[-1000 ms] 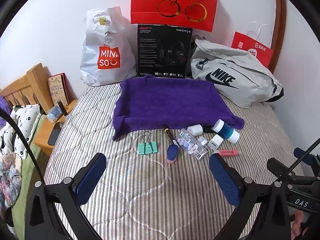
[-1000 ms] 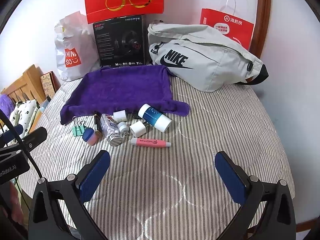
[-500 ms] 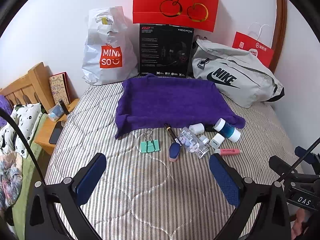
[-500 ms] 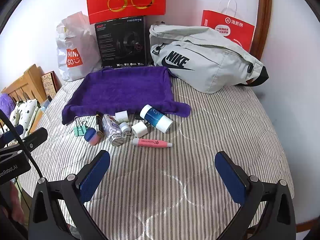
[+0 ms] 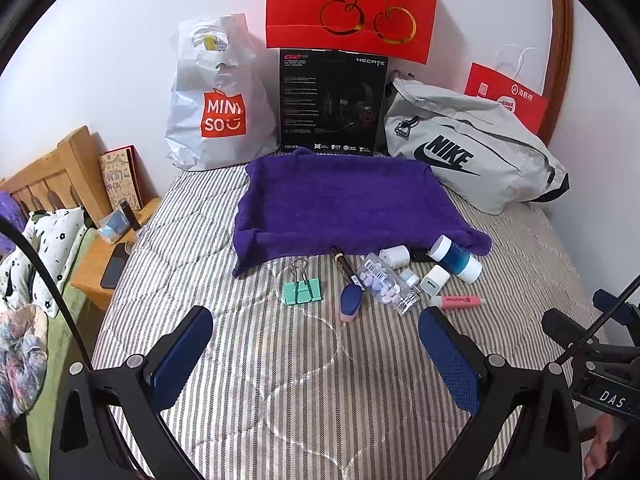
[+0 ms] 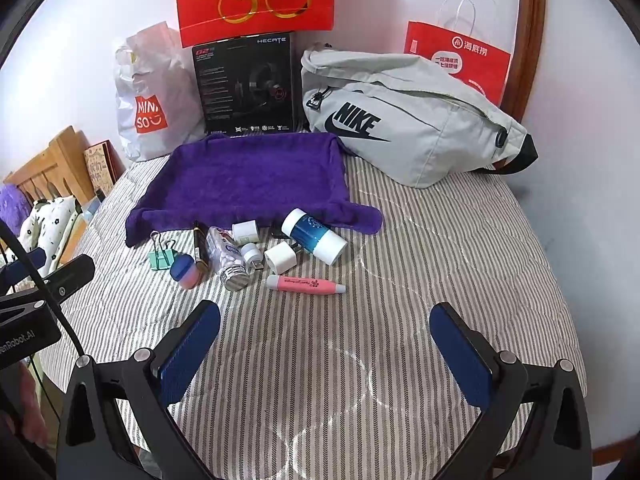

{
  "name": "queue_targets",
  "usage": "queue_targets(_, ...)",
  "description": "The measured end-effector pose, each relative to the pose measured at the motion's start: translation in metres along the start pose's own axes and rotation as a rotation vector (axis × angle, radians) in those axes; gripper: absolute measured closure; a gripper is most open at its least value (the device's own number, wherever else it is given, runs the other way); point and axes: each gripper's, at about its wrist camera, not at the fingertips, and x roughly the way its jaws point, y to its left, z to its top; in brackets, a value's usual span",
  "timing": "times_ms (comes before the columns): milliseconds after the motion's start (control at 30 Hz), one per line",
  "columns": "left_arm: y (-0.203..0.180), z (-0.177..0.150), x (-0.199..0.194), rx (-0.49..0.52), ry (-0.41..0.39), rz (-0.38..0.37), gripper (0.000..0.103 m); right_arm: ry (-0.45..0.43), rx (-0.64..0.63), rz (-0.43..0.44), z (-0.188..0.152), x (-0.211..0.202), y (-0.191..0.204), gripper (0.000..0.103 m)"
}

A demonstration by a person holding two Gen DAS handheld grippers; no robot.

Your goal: Organize rigid objects

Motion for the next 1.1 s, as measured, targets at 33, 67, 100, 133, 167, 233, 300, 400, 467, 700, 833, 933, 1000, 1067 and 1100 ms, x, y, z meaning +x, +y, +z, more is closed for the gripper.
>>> queue_targets(33, 0.0, -0.001, 0.0, 0.0, 0.0, 0.001, 0.0, -0.001, 0.001, 0.0, 0.0, 0.0, -0.001, 0.0)
queue_targets(67, 0.0, 0.0, 0.0, 0.0, 0.0, 0.0, 0.0, -0.001, 0.001, 0.0, 0.001, -0.001, -0.001, 0.0)
queue_targets(100, 0.0, 0.0, 0.0, 0.0, 0.0, 0.0, 0.0, -0.002, 0.001, 0.0, 0.0, -0.001, -0.001, 0.0)
queue_targets(133, 0.0, 0.0, 0.0, 0.0, 0.001, 0.0, 0.0, -0.002, 0.001, -0.002, 0.0, -0.001, -0.001, 0.0)
queue_targets(167, 0.0, -0.001, 0.0, 0.001, 0.004, 0.002, 0.0, -0.001, -0.001, -0.003, 0.0, -0.002, -0.001, 0.0)
queue_targets(233, 0.0, -0.001, -0.002, 0.001, 0.002, 0.003, 0.0, -0.002, -0.004, -0.006, -0.001, -0.002, -0.001, 0.0)
queue_targets(300, 0.0, 0.0, -0.002, 0.001, 0.003, 0.004, 0.0, -0.002, -0.007, -0.008, -0.001, -0.002, -0.001, 0.0)
queue_targets(400, -0.001, 0.001, -0.003, 0.002, 0.005, 0.006, 0.0, -0.003, -0.004, -0.006, -0.001, -0.003, -0.001, 0.0)
queue_targets(467, -0.001, 0.001, -0.003, 0.0, 0.006, 0.008, 0.0, -0.005, -0.003, -0.006, -0.001, -0.004, -0.002, 0.0)
queue_targets(700, 0.0, 0.003, -0.003, -0.001, 0.01, 0.015, 0.0, -0.004, -0.005, -0.004, -0.001, -0.004, -0.001, 0.0)
queue_targets(833, 0.003, 0.005, -0.003, -0.004, 0.01, 0.02, 0.0, -0.002, -0.007, -0.001, 0.0, -0.004, -0.001, 0.0)
queue_targets(933, 0.005, 0.007, -0.001, -0.004, 0.014, 0.025, 0.0, -0.004, -0.007, 0.003, 0.001, -0.004, -0.001, 0.0)
queue_targets(1000, 0.006, 0.008, 0.002, -0.004, 0.017, 0.029, 0.0, -0.003, -0.008, 0.007, 0.001, -0.003, -0.001, 0.0)
queue_targets(1067, 0.008, 0.009, 0.006, -0.003, 0.023, 0.038, 0.0, 0.001, -0.012, 0.009, 0.002, -0.001, -0.001, 0.0)
queue_targets(1100, 0.008, 0.009, 0.008, -0.004, 0.025, 0.04, 0.0, 0.002, -0.013, 0.012, 0.002, -0.001, -0.001, 0.0)
